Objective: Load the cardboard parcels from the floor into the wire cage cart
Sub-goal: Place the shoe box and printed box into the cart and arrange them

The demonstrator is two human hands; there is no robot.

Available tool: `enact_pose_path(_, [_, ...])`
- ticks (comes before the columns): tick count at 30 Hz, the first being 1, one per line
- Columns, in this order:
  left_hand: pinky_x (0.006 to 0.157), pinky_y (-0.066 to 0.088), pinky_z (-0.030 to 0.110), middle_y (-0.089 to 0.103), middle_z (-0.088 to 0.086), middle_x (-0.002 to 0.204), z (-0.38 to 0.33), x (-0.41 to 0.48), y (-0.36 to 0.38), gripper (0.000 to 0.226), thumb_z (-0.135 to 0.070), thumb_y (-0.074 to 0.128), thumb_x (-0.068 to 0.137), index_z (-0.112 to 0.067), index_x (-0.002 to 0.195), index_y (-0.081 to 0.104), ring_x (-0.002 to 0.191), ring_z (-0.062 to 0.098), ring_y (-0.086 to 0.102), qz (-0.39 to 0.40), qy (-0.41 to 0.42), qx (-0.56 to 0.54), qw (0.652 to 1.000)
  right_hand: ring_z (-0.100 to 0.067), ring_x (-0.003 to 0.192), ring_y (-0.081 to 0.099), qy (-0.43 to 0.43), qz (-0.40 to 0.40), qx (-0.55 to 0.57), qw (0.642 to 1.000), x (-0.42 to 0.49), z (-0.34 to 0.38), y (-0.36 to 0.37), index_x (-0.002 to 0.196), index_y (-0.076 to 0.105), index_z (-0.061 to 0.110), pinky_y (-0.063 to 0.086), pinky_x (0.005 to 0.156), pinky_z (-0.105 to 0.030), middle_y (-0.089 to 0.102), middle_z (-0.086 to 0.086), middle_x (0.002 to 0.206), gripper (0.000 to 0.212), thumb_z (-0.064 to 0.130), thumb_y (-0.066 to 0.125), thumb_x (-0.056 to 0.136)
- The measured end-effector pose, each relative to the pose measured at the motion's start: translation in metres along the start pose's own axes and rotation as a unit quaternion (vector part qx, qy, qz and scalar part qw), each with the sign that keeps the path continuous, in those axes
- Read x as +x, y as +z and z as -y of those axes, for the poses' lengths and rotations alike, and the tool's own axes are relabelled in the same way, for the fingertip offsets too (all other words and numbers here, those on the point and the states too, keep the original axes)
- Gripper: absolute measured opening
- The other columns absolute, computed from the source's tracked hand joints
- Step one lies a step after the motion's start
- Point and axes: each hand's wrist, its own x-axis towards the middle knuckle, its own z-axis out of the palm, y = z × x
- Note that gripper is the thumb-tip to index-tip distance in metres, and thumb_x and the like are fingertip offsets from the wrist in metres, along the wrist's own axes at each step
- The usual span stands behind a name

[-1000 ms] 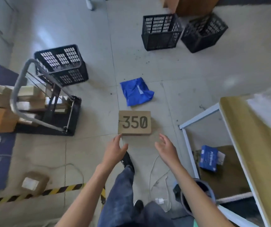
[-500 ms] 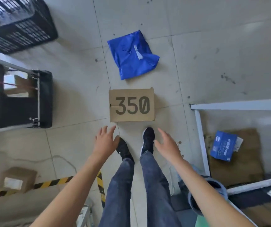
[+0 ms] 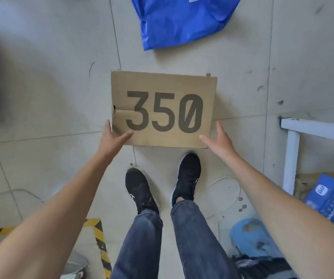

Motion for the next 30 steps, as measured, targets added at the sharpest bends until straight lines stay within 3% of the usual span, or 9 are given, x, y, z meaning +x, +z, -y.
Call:
enact_pose_path(2, [0.093,0.049,0.040,0.053,-0.008,0.127,0.009,0.014,0.009,0.073,-0.033,0.076,0.085,-0.024,0.142,0.032,0.115,0.019,0.056,0.020,-0.034,-0.090,0.995,-0.021,0.143,0.037,0.007,0.027,0.042,0.999,0.013,0.000,0.011,0.159,0.014,0.026,0.033,0.110,-0.032,0.035,0.003,0.159,0.096,0.043,0.072,0.085])
enact_pose_path(5, [0.072,0.047,0.019,0.053,-0.011,0.114,0.010,0.015,0.013,0.061,-0.019,0.077,0.085,-0.026,0.128,0.034,0.106,0.016,0.057,0.022,-0.013,-0.121,0.992,-0.018,0.147,0.030,0.011,0.015,0.100,0.995,0.012,0.003,0.022,0.160,0.006,0.023,0.027,0.117,-0.035,0.025,0.003,0.164,0.102,0.037,0.074,0.085])
enact_pose_path(8, [0.071,0.047,0.011,0.056,-0.006,0.116,0.001,-0.009,-0.003,0.061,-0.010,0.078,0.083,-0.021,0.128,0.037,0.108,0.014,0.058,0.006,0.009,-0.131,0.991,-0.017,0.151,0.018,0.002,-0.011,0.131,0.991,-0.012,0.017,0.015,0.160,0.004,0.025,0.020,0.120,-0.037,0.013,0.003,0.167,0.099,0.029,0.072,0.089])
enact_pose_path(11, [0.065,0.044,0.001,0.056,-0.006,0.118,-0.017,-0.060,-0.034,0.068,-0.012,0.078,0.082,-0.016,0.137,0.038,0.100,-0.002,0.056,-0.015,0.018,-0.121,0.992,-0.016,0.151,0.018,-0.010,-0.001,0.140,0.990,-0.062,0.038,-0.010,0.160,0.005,0.026,0.020,0.121,-0.037,0.014,0.004,0.167,0.094,0.021,0.069,0.091])
enact_pose_path(15, [0.073,0.048,0.010,0.056,-0.008,0.115,-0.059,-0.154,-0.088,0.065,-0.009,0.077,0.082,-0.018,0.135,0.039,0.098,0.003,0.058,-0.050,0.053,-0.127,0.989,-0.013,0.150,0.020,-0.053,-0.001,0.138,0.989,-0.162,0.081,-0.057,0.159,0.007,0.031,0.021,0.115,-0.030,0.016,0.009,0.166,0.091,0.021,0.066,0.092])
enact_pose_path(19, [0.069,0.045,0.003,0.057,-0.015,0.107,-0.114,-0.258,-0.161,0.056,-0.007,0.076,0.081,-0.025,0.122,0.041,0.092,-0.010,0.054,-0.087,0.078,-0.157,0.981,-0.013,0.148,0.026,-0.097,-0.009,0.120,0.988,-0.276,0.140,-0.113,0.159,0.009,0.034,0.026,0.119,-0.037,0.018,0.012,0.165,0.092,0.028,0.068,0.089])
enact_pose_path(22, [0.072,0.043,0.004,0.058,-0.016,0.108,-0.154,-0.336,-0.217,0.059,-0.010,0.077,0.078,-0.024,0.126,0.044,0.093,-0.011,0.054,-0.128,0.108,-0.169,0.971,-0.009,0.133,0.047,-0.136,-0.011,0.137,0.981,-0.364,0.187,-0.156,0.157,0.014,0.040,0.043,0.111,-0.045,0.037,0.030,0.146,0.090,0.029,0.070,0.087])
enact_pose_path(25, [0.067,0.041,-0.001,0.056,-0.021,0.106,-0.187,-0.414,-0.269,0.062,-0.013,0.077,0.077,-0.019,0.131,0.047,0.088,-0.017,0.054,-0.173,0.144,-0.173,0.959,-0.008,0.118,0.059,-0.203,-0.010,0.143,0.969,-0.441,0.228,-0.192,0.153,0.022,0.044,0.049,0.104,-0.047,0.055,0.026,0.132,0.084,0.028,0.071,0.086])
enact_pose_path(30, [0.081,0.047,0.020,0.059,-0.016,0.113,-0.203,-0.547,-0.331,0.063,-0.028,0.077,0.072,-0.032,0.126,0.045,0.101,-0.004,0.056,-0.237,0.174,-0.231,0.927,-0.012,0.123,0.057,-0.285,0.014,0.138,0.948,-0.549,0.280,-0.227,0.153,0.017,0.047,0.048,0.104,-0.049,0.052,0.017,0.143,0.088,0.036,0.069,0.083])
